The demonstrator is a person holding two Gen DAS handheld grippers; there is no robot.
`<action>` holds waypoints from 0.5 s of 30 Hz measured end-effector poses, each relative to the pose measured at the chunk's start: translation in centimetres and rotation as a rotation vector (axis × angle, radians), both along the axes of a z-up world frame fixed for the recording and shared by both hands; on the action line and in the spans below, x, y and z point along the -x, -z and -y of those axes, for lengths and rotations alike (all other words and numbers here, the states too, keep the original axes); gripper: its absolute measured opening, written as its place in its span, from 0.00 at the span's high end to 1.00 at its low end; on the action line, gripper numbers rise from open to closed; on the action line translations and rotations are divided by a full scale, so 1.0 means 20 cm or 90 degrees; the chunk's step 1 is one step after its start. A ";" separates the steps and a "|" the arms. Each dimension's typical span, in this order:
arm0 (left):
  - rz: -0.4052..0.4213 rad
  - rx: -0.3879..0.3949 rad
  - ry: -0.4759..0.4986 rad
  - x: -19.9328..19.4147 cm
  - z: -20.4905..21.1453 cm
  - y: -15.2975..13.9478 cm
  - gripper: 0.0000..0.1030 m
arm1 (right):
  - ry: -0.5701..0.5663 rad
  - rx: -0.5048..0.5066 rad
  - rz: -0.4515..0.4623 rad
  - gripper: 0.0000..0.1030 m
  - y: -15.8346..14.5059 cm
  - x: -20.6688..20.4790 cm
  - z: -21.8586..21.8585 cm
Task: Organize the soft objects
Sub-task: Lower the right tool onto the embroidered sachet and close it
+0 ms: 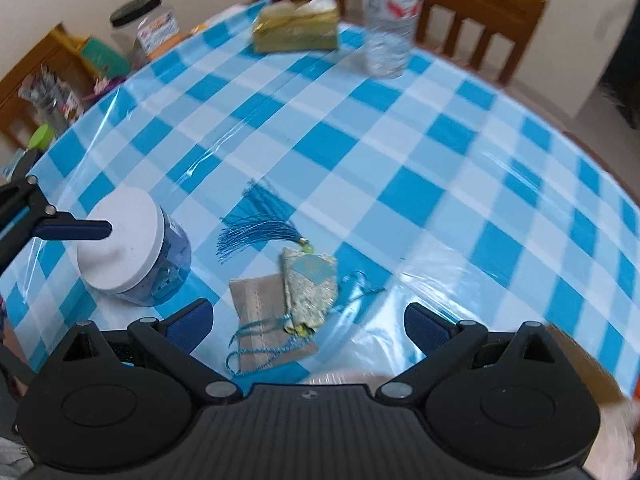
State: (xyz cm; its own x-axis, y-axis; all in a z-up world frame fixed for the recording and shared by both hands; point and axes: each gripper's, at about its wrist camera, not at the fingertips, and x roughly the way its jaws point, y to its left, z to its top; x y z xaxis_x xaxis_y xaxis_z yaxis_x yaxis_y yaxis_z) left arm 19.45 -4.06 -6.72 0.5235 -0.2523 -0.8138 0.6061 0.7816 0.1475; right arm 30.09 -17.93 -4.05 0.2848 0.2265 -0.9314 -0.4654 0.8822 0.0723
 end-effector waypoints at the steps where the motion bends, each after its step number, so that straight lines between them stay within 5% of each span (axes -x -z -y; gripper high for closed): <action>1: -0.001 0.000 -0.002 -0.01 -0.01 0.00 0.08 | -0.007 0.000 -0.009 0.00 0.02 -0.03 -0.01; 15: 0.004 -0.016 -0.006 -0.06 -0.03 0.05 0.08 | -0.018 -0.018 -0.166 0.15 0.29 -0.36 -0.09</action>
